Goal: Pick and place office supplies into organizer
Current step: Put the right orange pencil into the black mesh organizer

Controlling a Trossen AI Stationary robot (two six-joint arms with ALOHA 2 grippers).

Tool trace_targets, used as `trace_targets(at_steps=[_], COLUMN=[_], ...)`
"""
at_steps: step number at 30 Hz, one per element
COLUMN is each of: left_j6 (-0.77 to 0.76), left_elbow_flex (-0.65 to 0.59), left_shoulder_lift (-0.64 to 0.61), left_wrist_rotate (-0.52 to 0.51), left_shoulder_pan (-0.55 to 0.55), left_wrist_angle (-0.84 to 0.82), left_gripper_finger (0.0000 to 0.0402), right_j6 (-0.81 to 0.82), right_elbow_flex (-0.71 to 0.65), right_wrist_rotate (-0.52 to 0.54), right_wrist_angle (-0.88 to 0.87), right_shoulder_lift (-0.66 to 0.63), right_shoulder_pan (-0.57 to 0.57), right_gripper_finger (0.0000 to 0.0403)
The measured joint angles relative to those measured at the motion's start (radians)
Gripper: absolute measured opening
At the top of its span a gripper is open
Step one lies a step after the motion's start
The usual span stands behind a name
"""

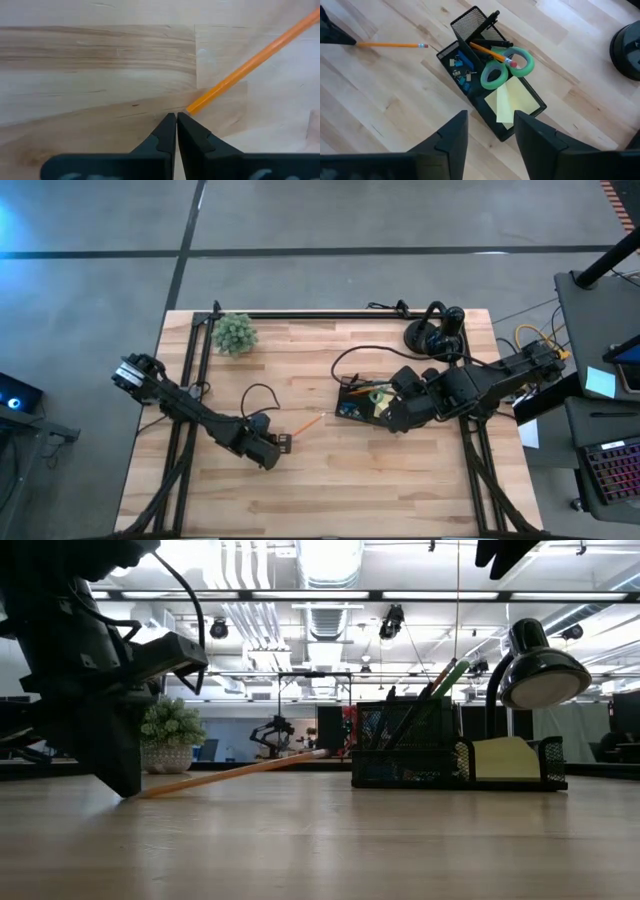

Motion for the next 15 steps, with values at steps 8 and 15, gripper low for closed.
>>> trace_targets(at_steps=[8, 15], left_j6=[0.007, 0.006], left_elbow_flex=[-0.006, -0.021], left_shoulder_lift=[0.000, -0.001], left_wrist_rotate=[0.003, 0.003], left_shoulder_pan=[0.000, 0.000], left_wrist_angle=[0.001, 0.015], left_gripper_finger=[0.0000, 0.0000], right_j6=[-0.067, -0.733], right_elbow_flex=[0.077, 0.150], right_wrist_rotate=[0.067, 0.020], right_wrist_angle=[0.037, 0.259], right_shoulder_lift=[-0.007, 0.057], right_shoulder_pan=[0.001, 0.006], right_gripper_finger=[0.0141, 0.0163])
